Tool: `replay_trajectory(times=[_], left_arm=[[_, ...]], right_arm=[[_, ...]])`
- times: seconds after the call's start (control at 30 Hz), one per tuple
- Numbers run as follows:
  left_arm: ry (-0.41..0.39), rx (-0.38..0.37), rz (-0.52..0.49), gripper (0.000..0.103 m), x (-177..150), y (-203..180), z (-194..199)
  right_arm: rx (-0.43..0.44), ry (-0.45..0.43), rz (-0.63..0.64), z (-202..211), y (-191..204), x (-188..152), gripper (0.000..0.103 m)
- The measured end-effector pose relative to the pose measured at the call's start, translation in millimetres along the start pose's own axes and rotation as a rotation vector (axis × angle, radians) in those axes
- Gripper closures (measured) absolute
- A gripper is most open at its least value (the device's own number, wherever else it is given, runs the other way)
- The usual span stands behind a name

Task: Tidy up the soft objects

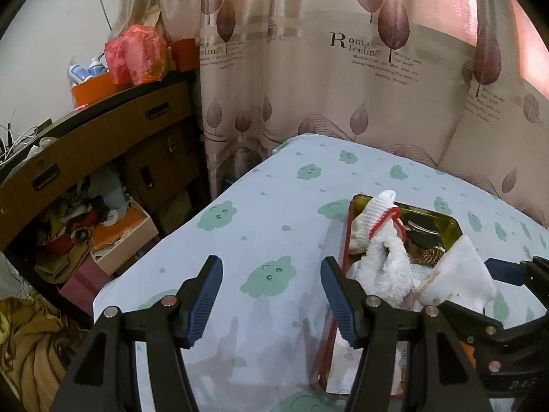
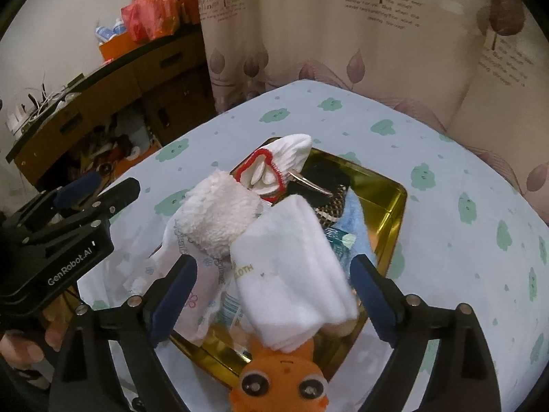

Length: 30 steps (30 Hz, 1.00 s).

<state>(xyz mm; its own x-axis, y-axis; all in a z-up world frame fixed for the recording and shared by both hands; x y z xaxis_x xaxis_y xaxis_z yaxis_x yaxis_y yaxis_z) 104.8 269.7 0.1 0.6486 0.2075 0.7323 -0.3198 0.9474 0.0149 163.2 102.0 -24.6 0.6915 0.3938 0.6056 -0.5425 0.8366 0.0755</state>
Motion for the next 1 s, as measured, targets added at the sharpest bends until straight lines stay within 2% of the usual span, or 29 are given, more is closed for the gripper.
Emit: replay_trajectory(times=[0.2,0.43,0.5,0.73,0.83,1.0], left_arm=[[0.0,0.005,0.003,0.042,0,-2,1],[-0.001,0.003,-0.015,0.042,-1,-10,6],[-0.008,-0.002,-0.025,0.042,-2,-15,10],[-0.024,-0.028,-0.049,0.042,-5,-28,22],[-0.027,-0.039,-0.066,0.042,-6,-33,26],[-0.036,-0.057,-0.11,0.042,-10,-46,35]], right_arm=[[0.016,-0.086,-0.055,21,-2,-9,0.006],[-0.083,-0.192,-0.119,54,0,-35,0.003],[-0.073,-0.21,-0.143,60,0,-42,0.002],[-0.142,-0.251,-0.186,73,4,-63,0.002],[-0.179,-0.249,-0.185,75,8,-73,0.002],[-0.19,-0.234,-0.208,75,5,-84,0.002]])
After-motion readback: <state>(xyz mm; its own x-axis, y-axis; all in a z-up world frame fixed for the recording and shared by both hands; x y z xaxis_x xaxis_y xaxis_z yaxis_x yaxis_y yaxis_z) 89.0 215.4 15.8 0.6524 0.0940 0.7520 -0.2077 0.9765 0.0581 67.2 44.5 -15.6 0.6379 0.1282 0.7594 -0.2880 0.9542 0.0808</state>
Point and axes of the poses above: each gripper's, at about its wrist camera, not at the fingertips, and z roughly against the way its jaws point, y to its left, x to its top, the point moved 1 cm from there along -z, roughly the way its jaws point, and after that the axes turned 2 degrees about y, right-handed, at the moved point
